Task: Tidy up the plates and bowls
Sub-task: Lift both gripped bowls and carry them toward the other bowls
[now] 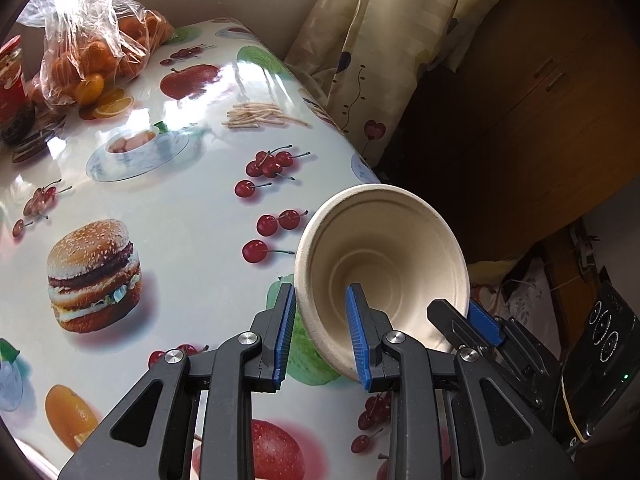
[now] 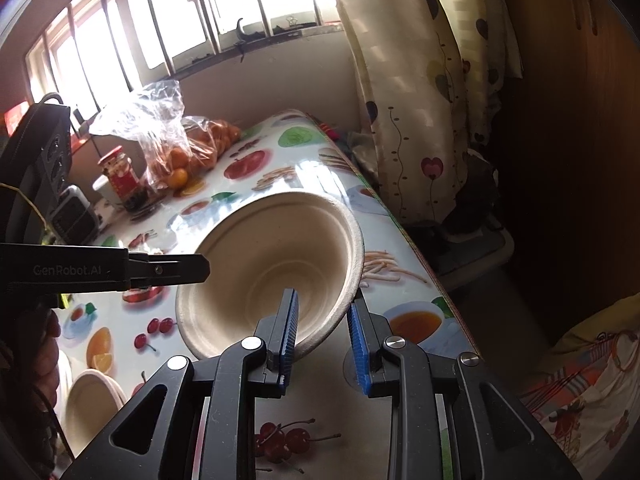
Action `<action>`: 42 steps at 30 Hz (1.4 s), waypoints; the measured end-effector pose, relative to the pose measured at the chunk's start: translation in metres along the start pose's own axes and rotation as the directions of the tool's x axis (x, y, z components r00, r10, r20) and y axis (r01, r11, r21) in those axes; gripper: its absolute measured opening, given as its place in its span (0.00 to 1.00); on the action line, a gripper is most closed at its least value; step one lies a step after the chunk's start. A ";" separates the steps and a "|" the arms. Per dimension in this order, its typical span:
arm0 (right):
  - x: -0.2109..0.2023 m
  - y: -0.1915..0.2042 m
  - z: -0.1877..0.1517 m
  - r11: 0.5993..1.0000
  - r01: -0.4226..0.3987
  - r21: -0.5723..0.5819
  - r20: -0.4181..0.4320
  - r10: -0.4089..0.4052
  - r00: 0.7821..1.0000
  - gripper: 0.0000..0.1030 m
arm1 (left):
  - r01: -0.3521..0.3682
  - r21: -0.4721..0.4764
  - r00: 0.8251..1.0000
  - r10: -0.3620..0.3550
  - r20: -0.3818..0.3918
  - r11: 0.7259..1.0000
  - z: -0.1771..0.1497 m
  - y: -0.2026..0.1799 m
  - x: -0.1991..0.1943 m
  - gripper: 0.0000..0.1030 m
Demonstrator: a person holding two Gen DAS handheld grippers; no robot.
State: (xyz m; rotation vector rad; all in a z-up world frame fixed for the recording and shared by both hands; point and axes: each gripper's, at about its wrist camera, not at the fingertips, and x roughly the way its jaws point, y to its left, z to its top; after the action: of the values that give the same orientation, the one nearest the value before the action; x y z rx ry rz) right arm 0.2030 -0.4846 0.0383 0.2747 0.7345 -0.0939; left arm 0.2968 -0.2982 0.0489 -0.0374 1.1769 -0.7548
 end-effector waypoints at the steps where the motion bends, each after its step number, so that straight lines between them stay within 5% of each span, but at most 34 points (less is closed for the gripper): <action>1: -0.002 0.001 0.000 1.000 -0.001 -0.001 0.003 0.001 1.000 0.24 | 0.001 0.002 1.000 -0.001 0.003 1.000 -0.001 0.000 -0.002 0.27; 42: -0.077 0.083 -0.053 0.993 -0.105 -0.060 0.068 0.109 0.992 0.24 | 0.015 -0.039 0.991 -0.010 0.130 0.999 -0.085 0.033 -0.106 0.27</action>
State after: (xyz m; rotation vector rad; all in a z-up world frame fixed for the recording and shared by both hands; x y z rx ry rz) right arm 0.1267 -0.3911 0.0698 0.2558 0.6493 0.0189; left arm 0.2243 -0.1849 0.0872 -0.1256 1.0686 -0.7288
